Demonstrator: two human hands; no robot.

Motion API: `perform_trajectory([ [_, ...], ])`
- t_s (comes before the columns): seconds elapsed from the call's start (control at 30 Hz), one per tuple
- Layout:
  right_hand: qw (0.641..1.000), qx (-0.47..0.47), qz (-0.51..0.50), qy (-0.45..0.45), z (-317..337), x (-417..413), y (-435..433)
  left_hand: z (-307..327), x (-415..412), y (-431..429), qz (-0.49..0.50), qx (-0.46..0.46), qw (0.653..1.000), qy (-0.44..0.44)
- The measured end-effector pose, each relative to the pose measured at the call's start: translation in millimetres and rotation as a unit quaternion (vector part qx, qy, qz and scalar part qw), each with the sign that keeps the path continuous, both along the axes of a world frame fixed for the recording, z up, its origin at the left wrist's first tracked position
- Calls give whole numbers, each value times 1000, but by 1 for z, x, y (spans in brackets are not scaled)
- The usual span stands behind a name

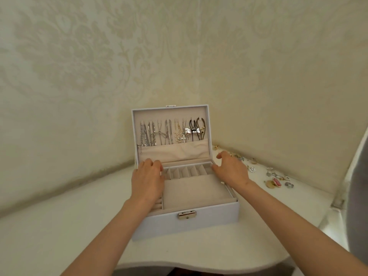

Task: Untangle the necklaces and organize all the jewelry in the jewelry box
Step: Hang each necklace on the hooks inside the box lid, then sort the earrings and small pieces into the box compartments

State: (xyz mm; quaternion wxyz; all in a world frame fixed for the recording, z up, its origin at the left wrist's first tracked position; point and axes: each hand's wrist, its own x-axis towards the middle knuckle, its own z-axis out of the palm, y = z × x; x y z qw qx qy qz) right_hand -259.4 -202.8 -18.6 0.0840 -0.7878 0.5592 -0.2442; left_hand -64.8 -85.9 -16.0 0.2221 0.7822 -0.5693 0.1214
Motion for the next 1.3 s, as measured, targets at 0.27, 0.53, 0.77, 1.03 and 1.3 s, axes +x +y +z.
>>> perform_trajectory([
  [0.27, 998, 26, 4, 49, 4, -5, 9, -3, -4, 19, 25, 39, 999, 1],
  [0.53, 999, 47, 20, 12, 6, 4, 6, -6, -4, 18, 42, 61, 996, -42],
  [0.77, 996, 67, 43, -31, 2, 27, 9, -9, 18, 22, 69, 62, 994, -55],
  [1.03, 989, 80, 62, -104, -2, 24, 7, -2, -5, 12, -92, -74, 993, 7],
  [1.3, 995, -38, -30, -83, -19, -39, -6, 6, -76, -48, -306, -70, 950, 14],
])
